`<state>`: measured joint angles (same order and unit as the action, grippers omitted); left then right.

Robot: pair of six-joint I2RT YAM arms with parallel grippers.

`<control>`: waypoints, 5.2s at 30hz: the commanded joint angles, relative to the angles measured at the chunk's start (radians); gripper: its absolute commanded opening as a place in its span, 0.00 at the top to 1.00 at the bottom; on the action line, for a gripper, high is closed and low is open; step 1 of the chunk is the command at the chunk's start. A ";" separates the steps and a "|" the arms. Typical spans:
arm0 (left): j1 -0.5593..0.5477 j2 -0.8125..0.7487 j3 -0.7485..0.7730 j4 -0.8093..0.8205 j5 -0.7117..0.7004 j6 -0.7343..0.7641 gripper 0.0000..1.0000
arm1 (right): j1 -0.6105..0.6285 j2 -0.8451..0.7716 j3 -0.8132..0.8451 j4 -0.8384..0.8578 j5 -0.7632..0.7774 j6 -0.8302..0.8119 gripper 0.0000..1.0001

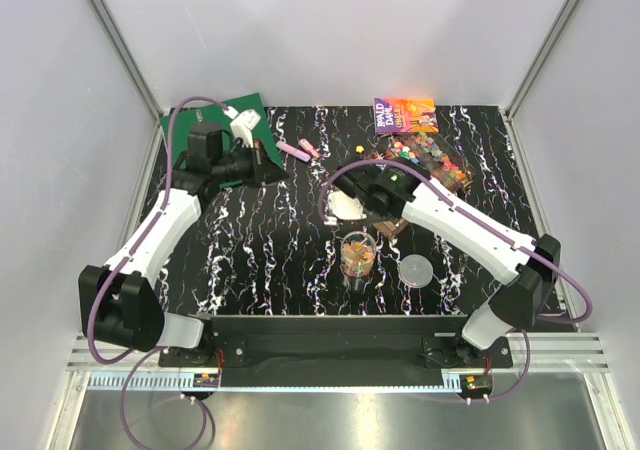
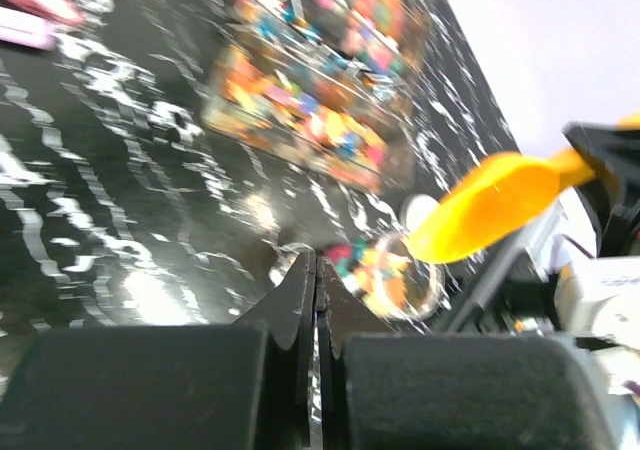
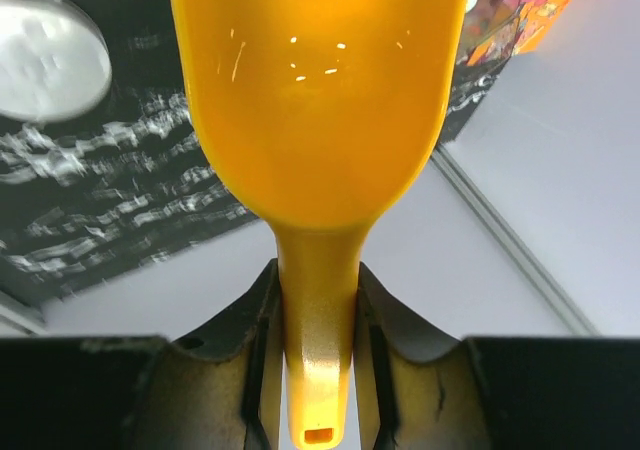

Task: Pack the candies
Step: Place the fake candies in the packing bottle, then scoop the fake candies from the storage box.

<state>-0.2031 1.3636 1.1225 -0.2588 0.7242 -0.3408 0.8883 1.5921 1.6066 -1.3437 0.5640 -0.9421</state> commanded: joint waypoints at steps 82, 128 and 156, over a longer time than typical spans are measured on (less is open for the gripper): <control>-0.070 0.451 0.333 -0.011 -0.252 0.137 0.67 | -0.692 0.489 0.366 -0.290 -0.199 0.287 1.00; -0.070 0.514 0.405 -0.115 -0.289 0.177 0.67 | -0.801 0.994 0.921 -0.288 -0.690 0.278 1.00; -0.070 0.437 0.385 -0.165 -0.328 0.269 0.67 | -0.813 0.645 0.440 0.147 -0.799 0.370 1.00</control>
<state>-0.2699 1.8786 1.4929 -0.4282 0.4145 -0.1028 0.0639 2.3848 2.1845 -1.2591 -0.1764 -0.5663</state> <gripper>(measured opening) 0.333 0.328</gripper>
